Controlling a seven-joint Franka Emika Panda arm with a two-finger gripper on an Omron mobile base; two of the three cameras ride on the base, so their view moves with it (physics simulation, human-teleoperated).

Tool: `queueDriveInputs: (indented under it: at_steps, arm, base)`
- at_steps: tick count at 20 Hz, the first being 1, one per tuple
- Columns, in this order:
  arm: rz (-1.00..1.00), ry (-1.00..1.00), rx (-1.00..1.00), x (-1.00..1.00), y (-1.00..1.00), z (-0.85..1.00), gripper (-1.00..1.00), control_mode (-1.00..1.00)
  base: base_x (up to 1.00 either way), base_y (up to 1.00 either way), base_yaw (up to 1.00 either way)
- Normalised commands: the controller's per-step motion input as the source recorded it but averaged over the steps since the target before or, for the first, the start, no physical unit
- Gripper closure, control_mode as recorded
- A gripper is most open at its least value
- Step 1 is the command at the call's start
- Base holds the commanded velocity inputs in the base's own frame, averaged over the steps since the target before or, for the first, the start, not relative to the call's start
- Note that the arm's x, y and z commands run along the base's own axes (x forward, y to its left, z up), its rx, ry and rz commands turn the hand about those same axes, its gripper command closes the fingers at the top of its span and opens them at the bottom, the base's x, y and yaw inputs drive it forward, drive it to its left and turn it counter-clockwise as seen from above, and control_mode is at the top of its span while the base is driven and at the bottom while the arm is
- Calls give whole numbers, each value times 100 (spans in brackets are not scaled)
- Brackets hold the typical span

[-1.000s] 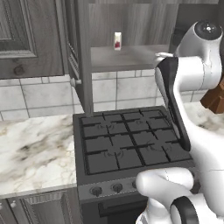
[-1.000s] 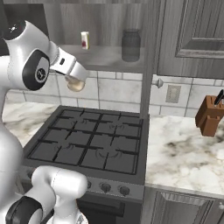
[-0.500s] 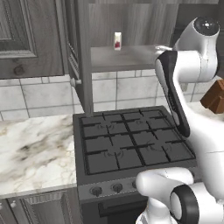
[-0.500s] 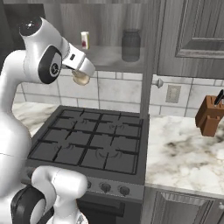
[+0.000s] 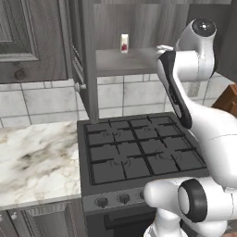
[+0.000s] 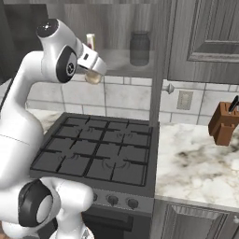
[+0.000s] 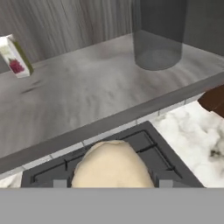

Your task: Pick the candle and jar from the dining table and place them in the open cabinet. Close the cabinet after placing the objects.

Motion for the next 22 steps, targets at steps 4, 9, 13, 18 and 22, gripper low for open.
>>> queueDriveInputs:
  at_steps: [4, 9, 13, 18, 22]
  arm:
    - [1, 0, 0, 59, 0, 1, 100, -100]
    - [0, 0, 0, 56, 0, 4, 100, -100]
    - [0, 0, 0, 56, 0, 4, 100, -100]
    - [0, 0, 0, 50, 0, 3, 100, -100]
    - [0, -2, 0, 33, 0, 1, 100, -100]
  base:
    - [0, 0, 0]
    - [0, 0, 0]
    - [0, 0, 0]
    - [0, 0, 0]
    - [0, 0, 0]
